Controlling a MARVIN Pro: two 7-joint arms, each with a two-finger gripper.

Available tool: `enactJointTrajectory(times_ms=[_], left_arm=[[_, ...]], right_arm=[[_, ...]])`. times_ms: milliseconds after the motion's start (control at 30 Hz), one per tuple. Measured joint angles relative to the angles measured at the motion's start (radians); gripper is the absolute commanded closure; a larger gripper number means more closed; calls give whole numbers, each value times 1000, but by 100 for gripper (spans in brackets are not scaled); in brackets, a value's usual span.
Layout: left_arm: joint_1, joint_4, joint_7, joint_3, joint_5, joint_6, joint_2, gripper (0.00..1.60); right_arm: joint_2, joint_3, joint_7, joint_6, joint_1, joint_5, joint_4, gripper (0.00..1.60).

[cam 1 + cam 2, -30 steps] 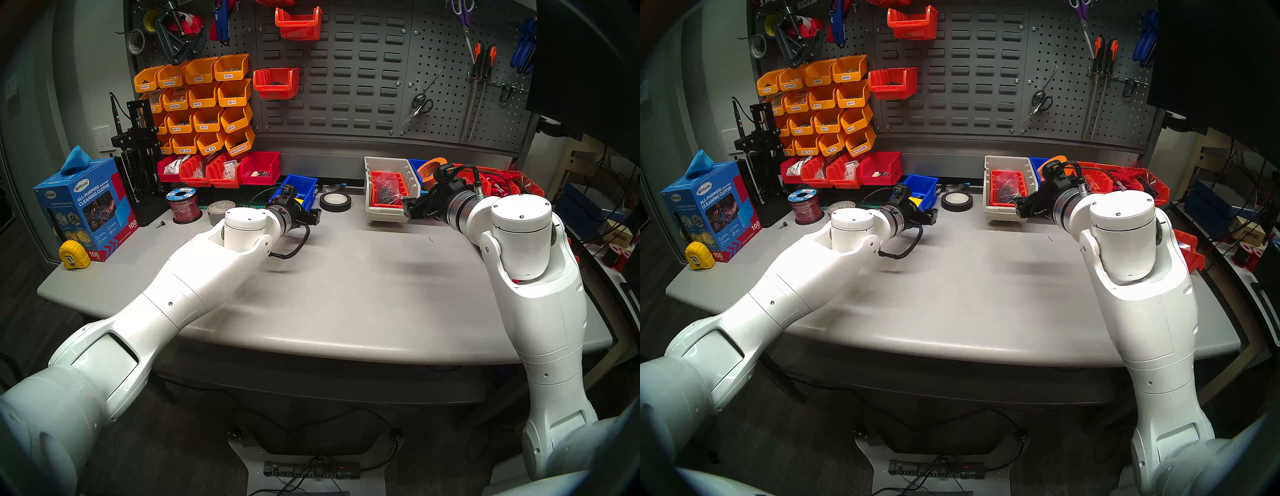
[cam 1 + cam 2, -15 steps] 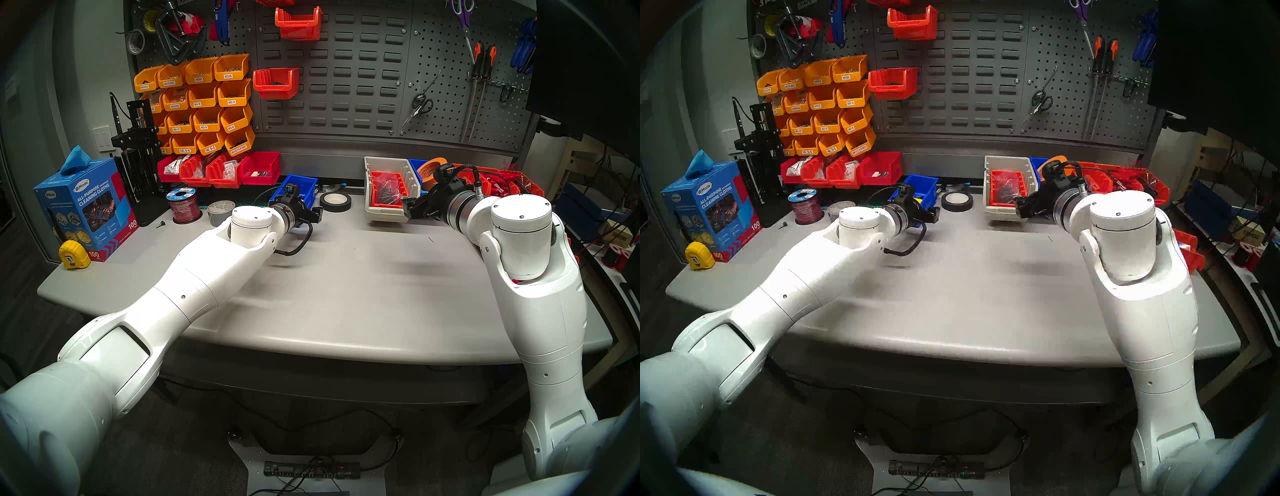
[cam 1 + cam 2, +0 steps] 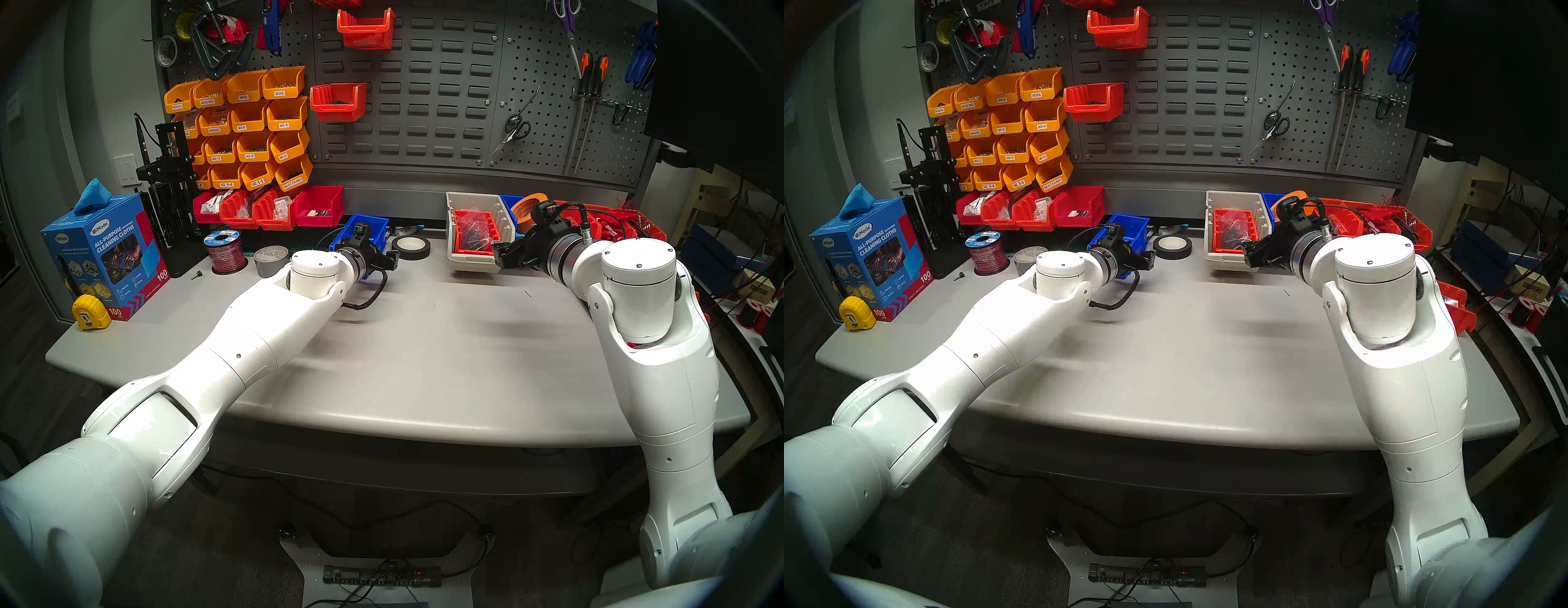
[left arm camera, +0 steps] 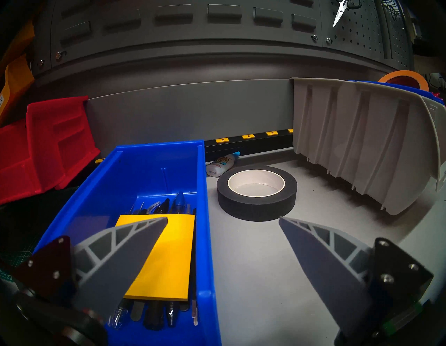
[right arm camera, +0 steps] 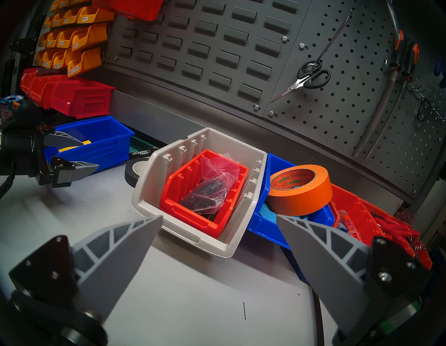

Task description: Hang all the unorganized tool boxes onto the wall

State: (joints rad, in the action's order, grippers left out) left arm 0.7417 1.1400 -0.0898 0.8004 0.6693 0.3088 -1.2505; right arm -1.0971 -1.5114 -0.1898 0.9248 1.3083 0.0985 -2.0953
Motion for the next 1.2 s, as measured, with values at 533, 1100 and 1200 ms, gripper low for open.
enactJointTrajectory(times_ms=[533, 1100, 1200], left_arm=[[7, 16, 15, 6, -6, -11, -7, 160], [27, 110, -44, 5, -25, 63, 44, 160], [28, 124, -52, 3, -30, 78, 49, 160]], right_arm=[[0, 0, 0, 0, 0, 0, 0, 0], [0, 0, 0, 0, 0, 0, 0, 0], [0, 0, 0, 0, 0, 0, 0, 0]])
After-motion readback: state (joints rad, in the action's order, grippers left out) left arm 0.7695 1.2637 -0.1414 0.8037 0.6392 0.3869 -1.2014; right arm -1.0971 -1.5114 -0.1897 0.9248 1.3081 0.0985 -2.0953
